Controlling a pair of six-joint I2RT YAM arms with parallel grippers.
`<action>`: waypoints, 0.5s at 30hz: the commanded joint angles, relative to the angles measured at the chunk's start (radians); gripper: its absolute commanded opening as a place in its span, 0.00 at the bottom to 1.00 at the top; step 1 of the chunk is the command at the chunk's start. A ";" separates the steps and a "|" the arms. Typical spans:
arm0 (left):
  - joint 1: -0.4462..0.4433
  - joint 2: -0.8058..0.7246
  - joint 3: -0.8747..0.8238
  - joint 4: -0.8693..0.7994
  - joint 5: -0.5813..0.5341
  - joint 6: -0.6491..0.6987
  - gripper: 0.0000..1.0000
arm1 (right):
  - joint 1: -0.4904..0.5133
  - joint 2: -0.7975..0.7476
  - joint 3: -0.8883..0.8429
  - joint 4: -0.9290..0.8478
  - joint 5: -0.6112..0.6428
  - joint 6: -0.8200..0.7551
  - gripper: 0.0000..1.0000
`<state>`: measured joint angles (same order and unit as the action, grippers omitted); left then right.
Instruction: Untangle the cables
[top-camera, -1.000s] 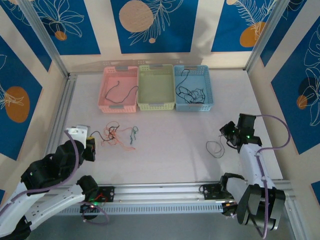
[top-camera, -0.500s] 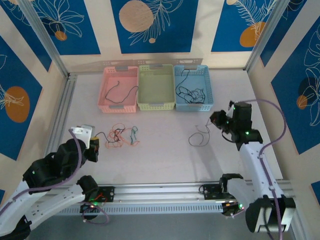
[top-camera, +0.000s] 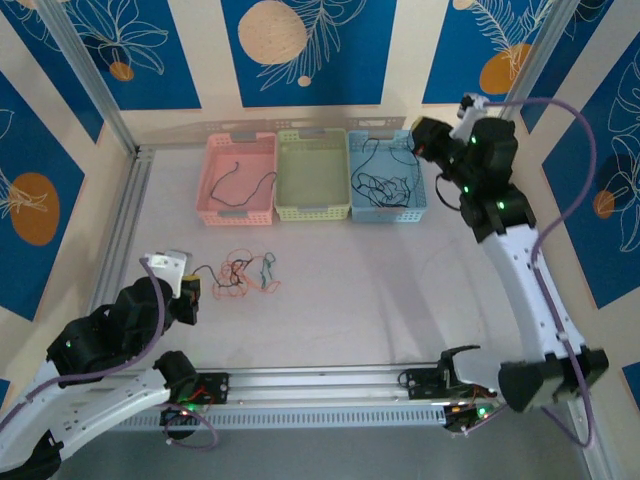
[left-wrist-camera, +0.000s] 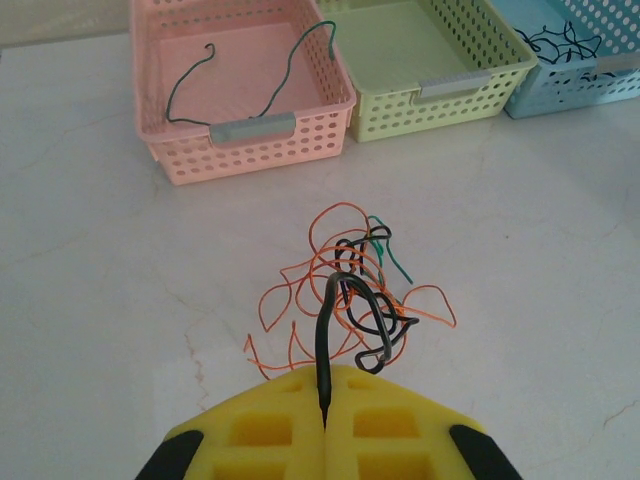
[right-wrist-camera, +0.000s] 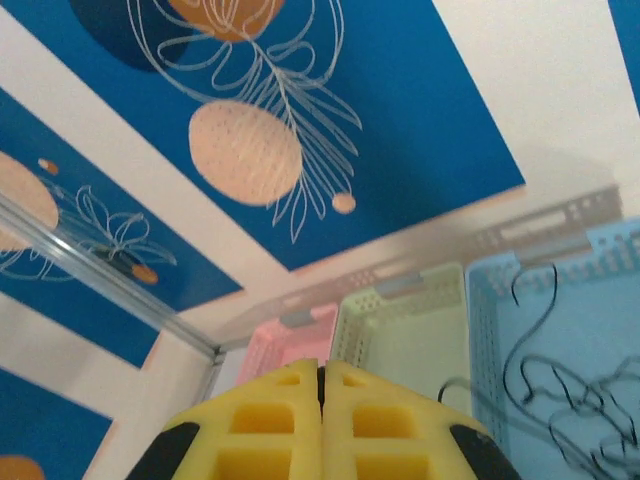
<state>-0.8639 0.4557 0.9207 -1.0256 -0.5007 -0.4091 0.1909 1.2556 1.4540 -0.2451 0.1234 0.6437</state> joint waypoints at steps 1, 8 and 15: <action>0.005 0.003 -0.009 0.027 0.002 0.018 0.00 | 0.001 0.108 0.110 0.016 0.129 -0.033 0.00; 0.004 0.008 -0.010 0.030 0.011 0.020 0.00 | 0.001 0.333 0.227 0.006 0.232 -0.050 0.00; 0.005 0.007 -0.012 0.032 0.012 0.020 0.00 | -0.023 0.496 0.210 -0.058 0.141 -0.073 0.21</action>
<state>-0.8639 0.4595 0.9161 -1.0252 -0.4980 -0.4088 0.1806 1.7184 1.6562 -0.2642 0.3023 0.5976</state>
